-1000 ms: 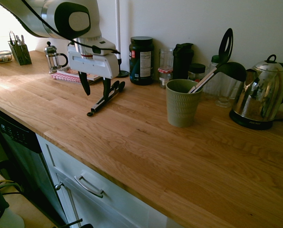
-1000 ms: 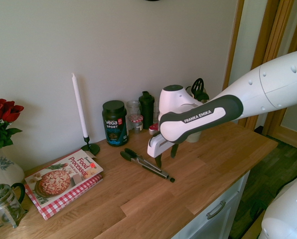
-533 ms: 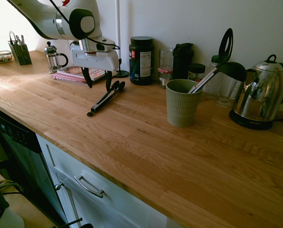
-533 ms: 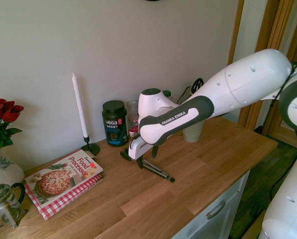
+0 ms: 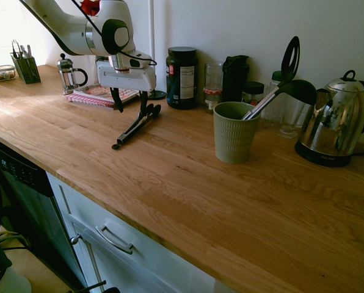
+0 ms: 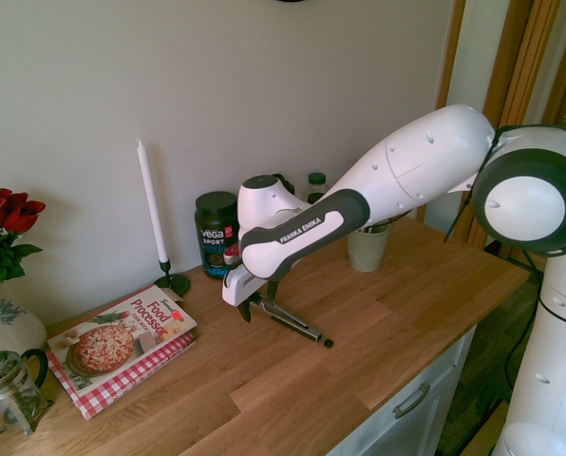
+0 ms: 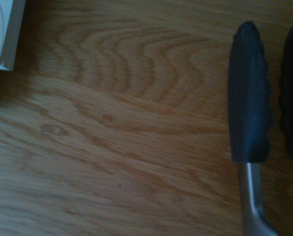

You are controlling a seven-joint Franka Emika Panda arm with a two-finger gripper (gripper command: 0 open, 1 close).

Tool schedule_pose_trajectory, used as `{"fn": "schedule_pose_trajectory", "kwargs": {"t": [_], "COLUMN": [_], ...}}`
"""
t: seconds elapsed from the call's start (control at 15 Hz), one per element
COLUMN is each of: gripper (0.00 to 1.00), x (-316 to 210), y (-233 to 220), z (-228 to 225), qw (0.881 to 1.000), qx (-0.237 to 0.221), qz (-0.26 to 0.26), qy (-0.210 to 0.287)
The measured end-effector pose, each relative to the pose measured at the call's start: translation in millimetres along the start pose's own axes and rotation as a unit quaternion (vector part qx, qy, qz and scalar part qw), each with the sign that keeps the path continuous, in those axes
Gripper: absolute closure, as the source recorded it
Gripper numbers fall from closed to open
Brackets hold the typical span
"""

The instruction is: Put the tongs back in the holder

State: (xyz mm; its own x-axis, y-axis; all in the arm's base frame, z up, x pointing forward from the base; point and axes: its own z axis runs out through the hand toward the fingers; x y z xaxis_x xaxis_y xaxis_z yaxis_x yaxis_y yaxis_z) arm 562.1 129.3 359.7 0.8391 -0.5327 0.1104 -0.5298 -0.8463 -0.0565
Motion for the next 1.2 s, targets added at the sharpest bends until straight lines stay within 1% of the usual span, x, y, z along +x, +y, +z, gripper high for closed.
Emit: {"fn": "schedule_pose_trajectory", "kwargs": {"t": [0.33, 0.67, 1.2], "gripper": [1.0, 1.0, 1.0], "x": [6.0, 10.7, 17.9], "y": [-10.7, -17.1, -9.9], "z": [22.4, 22.3, 28.3], "qw": [1.0, 1.0, 1.0], "qx": [-0.004, -0.005, -0.016], "qz": [-0.002, 0.004, 0.012], "qy": [0.002, 0.011, 0.015]}}
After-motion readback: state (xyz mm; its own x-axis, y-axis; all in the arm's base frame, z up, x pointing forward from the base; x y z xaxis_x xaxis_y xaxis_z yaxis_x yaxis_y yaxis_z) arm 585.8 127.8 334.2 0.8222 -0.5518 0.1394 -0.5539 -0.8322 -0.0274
